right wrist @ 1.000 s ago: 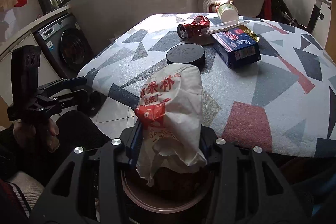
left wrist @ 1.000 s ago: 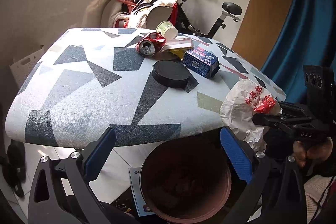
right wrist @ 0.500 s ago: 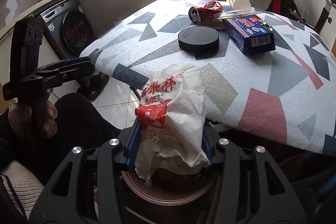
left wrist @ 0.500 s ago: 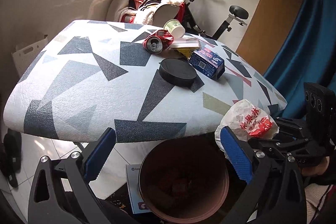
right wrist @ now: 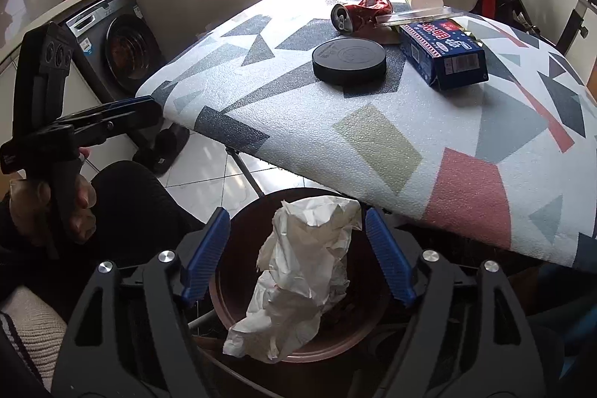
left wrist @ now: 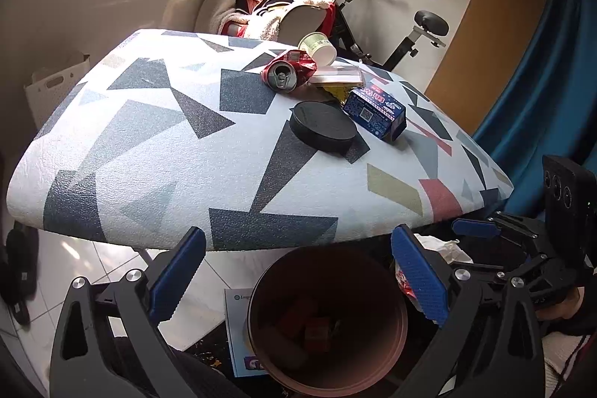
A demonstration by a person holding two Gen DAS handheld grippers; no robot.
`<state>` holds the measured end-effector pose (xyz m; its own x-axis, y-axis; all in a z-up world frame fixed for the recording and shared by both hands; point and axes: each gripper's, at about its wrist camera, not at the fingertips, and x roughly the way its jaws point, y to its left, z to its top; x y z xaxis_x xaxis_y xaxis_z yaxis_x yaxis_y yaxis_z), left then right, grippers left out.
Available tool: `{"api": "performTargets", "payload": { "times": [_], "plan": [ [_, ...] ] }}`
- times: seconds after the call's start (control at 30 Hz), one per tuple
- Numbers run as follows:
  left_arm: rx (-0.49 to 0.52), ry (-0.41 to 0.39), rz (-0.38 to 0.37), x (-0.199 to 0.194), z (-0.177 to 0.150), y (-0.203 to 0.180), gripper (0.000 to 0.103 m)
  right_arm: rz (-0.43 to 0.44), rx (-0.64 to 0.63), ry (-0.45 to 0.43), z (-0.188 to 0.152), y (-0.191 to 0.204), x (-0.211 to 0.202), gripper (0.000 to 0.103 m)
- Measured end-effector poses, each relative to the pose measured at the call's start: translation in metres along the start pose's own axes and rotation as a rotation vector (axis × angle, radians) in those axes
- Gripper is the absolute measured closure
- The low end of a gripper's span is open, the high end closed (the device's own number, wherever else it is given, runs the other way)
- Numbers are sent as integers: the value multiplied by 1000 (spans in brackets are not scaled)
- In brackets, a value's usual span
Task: Collect trash
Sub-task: 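Move the right tool back over the table toward the blue box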
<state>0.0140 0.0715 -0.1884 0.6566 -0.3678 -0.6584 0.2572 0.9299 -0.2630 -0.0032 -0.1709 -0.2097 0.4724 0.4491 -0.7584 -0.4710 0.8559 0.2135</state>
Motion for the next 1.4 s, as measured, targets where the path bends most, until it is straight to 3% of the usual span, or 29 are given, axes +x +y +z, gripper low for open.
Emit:
{"api": "performTargets", "payload": {
  "times": [0.2,0.37,0.8,1.2,1.4],
  "plan": [
    [-24,-2,1,0,0,5,6,-32,33,-10,0,-7,0,6],
    [-37,-2,5,0,0,7,6,-57,51,3,-1,-12,3,6],
    [-57,1,22,2,-1,12,6,-113,80,-60,1,-27,-6,6],
    [-55,7,31,4,0,11,6,-113,105,-59,1,-35,-4,6],
    [-61,-27,55,-3,6,11,6,-106,95,-118,10,-47,-13,6]
  ]
}}
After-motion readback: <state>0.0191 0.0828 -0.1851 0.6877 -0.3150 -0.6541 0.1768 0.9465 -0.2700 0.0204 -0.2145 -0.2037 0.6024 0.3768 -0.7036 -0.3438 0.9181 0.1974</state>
